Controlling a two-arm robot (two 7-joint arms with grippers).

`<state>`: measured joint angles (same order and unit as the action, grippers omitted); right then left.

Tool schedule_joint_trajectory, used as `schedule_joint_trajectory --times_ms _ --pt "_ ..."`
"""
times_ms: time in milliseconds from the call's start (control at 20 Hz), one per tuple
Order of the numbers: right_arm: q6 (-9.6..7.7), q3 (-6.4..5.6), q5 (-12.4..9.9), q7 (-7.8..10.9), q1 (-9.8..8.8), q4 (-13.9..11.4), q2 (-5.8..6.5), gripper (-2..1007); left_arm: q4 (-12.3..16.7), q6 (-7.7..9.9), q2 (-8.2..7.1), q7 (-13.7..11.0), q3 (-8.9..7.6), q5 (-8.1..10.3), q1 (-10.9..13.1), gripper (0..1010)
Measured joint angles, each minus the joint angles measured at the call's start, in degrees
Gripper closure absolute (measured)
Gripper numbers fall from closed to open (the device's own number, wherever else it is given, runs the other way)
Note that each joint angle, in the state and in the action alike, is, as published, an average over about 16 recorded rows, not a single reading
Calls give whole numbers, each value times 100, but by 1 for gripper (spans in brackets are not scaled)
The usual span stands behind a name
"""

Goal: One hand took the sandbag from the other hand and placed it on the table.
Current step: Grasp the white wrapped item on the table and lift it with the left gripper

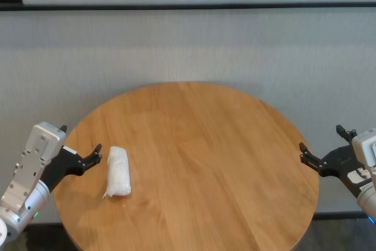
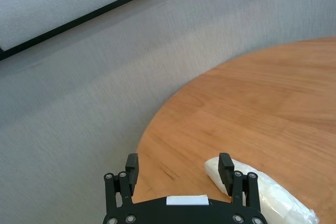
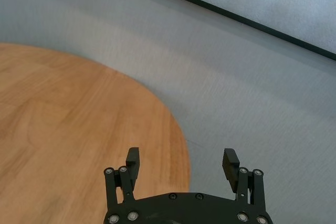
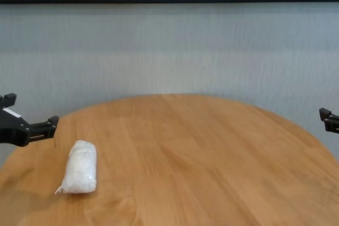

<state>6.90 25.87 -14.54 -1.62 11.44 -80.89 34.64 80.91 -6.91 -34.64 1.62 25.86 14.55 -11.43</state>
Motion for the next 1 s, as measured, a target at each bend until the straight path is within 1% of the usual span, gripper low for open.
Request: schedule_joint_trajectory --times_ms 250,400,500,750,1000 --pt "0 0 0 0 0 0 0 4 14 27 5 -18 -14 26 6 8" --pt "0 0 0 0 0 0 0 4 51 106 19 -44 -46 82 20 8" --pt "0 0 0 0 0 0 0 5 88 188 32 -74 -71 132 32 8" --pt "0 0 0 0 0 0 0 5 223 519 83 -208 -140 312 66 8" --pt "0 0 0 0 0 0 0 5 433 999 152 -350 -219 542 127 8"
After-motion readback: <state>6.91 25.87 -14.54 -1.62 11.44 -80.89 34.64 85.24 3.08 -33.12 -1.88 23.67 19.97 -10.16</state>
